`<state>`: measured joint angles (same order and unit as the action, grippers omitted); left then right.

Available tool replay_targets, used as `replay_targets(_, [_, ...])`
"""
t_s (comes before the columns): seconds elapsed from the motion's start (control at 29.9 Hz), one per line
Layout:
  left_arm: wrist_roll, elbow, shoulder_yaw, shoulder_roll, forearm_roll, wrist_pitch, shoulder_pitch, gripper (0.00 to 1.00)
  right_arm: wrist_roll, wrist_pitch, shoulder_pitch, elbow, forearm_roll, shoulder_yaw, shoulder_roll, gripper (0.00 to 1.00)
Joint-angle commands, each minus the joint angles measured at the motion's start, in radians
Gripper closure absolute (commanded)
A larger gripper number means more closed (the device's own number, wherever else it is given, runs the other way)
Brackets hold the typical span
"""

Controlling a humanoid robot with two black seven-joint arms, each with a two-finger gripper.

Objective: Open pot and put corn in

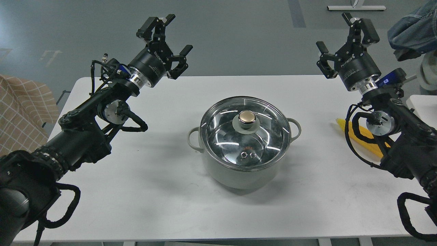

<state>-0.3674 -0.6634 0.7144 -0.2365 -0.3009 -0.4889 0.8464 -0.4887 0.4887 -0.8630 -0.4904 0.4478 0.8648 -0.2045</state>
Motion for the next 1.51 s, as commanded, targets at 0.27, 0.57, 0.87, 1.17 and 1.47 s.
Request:
replay_targets(0.27, [-0.081,-0.002,-0.003,0.011,-0.001,0.0,0.008,0.02,0.0,0.0,-0.004,-0.007,0.0,0.003,0.0,0.0])
replay_targets(0.57, [-0.079,-0.012,-0.001,0.003,0.003,0.0,0.008,0.02,0.0,0.0,-0.013,-0.011,0.0,0.003,0.002,0.0])
replay_targets(0.87, [-0.079,-0.022,0.0,0.005,0.017,0.0,0.008,0.02,0.0,0.0,-0.013,-0.013,0.0,0.003,-0.003,0.0])
replay_targets(1.17, [-0.081,-0.022,0.002,0.006,0.054,0.0,0.005,0.02,0.0,0.0,-0.013,-0.014,0.0,0.003,-0.004,0.0])
replay_targets(1.47, [-0.081,-0.024,0.002,0.008,0.055,0.0,0.005,0.02,0.0,0.0,-0.013,-0.016,0.0,0.003,-0.009,0.0])
